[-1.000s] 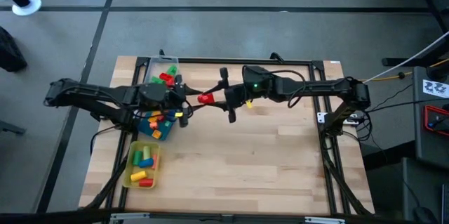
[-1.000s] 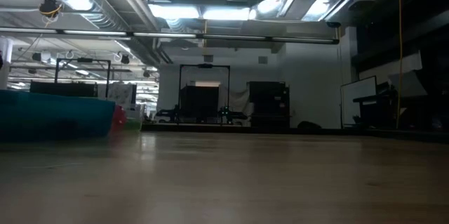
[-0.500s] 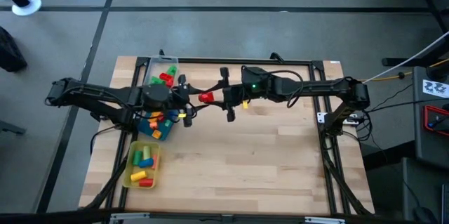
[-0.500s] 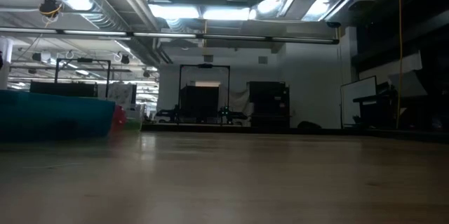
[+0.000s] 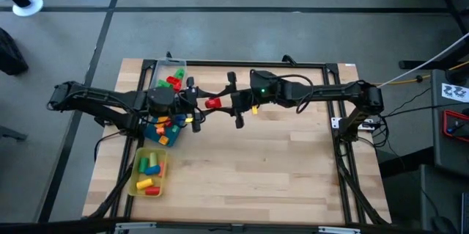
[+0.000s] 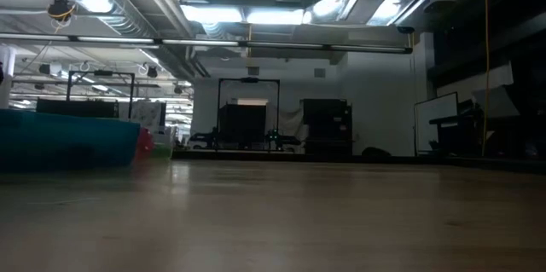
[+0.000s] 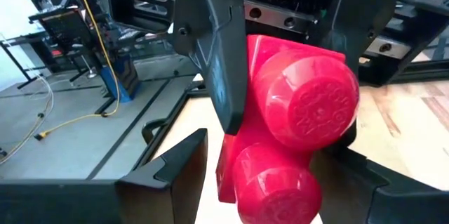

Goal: Sort blocks by size
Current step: Put the red 2 stud game piece into the transparent bin

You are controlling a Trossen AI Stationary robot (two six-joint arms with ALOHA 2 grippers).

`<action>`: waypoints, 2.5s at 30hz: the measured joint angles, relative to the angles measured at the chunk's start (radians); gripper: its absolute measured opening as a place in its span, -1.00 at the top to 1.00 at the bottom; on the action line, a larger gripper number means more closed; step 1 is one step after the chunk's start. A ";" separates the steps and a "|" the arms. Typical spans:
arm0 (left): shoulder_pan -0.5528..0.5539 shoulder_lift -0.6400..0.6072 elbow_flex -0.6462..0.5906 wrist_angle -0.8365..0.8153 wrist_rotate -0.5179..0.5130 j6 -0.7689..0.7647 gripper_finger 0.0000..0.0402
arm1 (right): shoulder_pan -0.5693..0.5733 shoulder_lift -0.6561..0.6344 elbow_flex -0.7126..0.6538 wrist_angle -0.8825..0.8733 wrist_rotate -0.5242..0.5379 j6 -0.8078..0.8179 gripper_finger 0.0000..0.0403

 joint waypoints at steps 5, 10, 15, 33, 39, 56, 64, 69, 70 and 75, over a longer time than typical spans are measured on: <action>0.000 0.000 0.000 -0.003 0.000 0.023 0.15 | 0.000 0.002 0.000 0.003 0.000 0.000 0.22; 0.000 0.000 0.000 -0.007 0.000 0.038 0.39 | 0.000 0.002 0.000 0.002 0.000 0.010 0.21; 0.000 -0.002 0.000 -0.007 0.000 0.032 0.39 | 0.000 0.002 -0.001 0.003 0.021 0.025 0.21; 0.034 -0.011 0.002 -0.003 -0.007 -0.055 0.38 | -0.001 -0.010 -0.001 0.054 0.174 -0.038 -0.28; 0.130 -0.095 0.002 -0.072 -0.017 -0.088 0.37 | -0.002 -0.134 -0.001 -0.022 0.267 -0.190 -0.40; 0.643 -0.102 0.002 -0.672 -0.162 -0.201 0.36 | 0.000 -0.701 -0.064 -0.677 0.231 -0.155 -0.39; 0.833 0.100 0.002 -0.661 -0.161 -0.217 0.36 | 0.000 -0.923 -0.499 -0.413 0.202 -0.027 -0.39; 0.879 0.229 0.002 -0.662 -0.159 -0.212 0.35 | 0.000 -1.026 -0.776 -0.220 0.179 0.068 -0.39; 0.885 0.251 0.002 -0.662 -0.159 -0.210 0.34 | 0.000 -1.048 -0.819 -0.195 0.175 0.090 -0.39; 0.914 0.346 0.002 -0.658 -0.158 -0.263 0.19 | 0.000 -1.130 -0.985 -0.086 0.173 0.191 -0.39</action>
